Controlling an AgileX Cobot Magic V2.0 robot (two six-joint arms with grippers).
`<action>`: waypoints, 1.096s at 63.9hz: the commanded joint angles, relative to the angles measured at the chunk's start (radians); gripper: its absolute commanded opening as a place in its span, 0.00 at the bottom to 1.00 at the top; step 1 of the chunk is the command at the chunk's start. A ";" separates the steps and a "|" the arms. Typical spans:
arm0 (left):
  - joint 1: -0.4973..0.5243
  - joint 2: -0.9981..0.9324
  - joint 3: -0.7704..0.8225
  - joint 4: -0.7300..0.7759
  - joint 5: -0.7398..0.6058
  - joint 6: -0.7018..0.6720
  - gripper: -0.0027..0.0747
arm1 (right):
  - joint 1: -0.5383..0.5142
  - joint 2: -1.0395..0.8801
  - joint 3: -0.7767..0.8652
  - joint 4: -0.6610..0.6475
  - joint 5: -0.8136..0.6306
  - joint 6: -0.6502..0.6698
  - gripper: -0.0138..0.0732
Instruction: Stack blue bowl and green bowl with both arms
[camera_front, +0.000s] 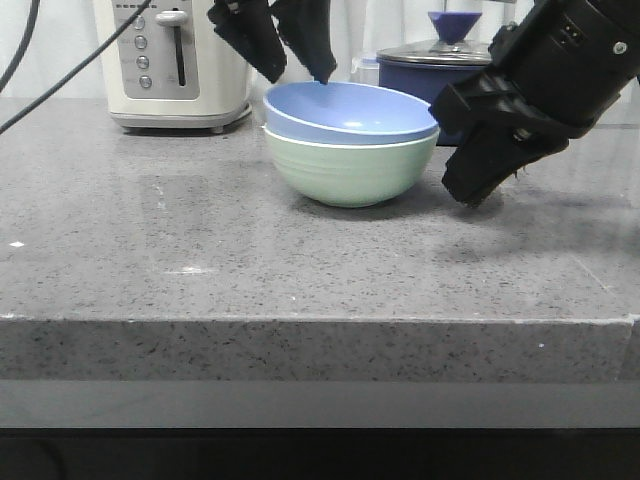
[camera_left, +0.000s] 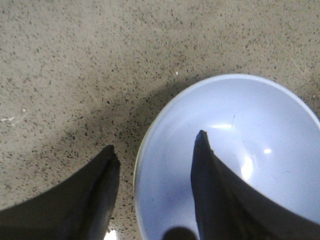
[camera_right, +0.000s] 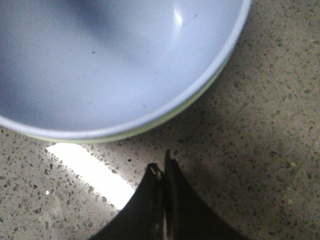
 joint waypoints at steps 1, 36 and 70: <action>0.000 -0.098 -0.046 0.009 -0.038 -0.006 0.49 | -0.001 -0.035 -0.032 0.019 -0.035 -0.009 0.09; 0.004 -0.554 0.341 0.233 -0.091 -0.114 0.48 | -0.001 -0.035 -0.032 0.019 -0.035 -0.009 0.09; 0.030 -1.087 0.896 0.294 -0.186 -0.237 0.48 | -0.001 -0.035 -0.032 0.023 -0.015 -0.009 0.09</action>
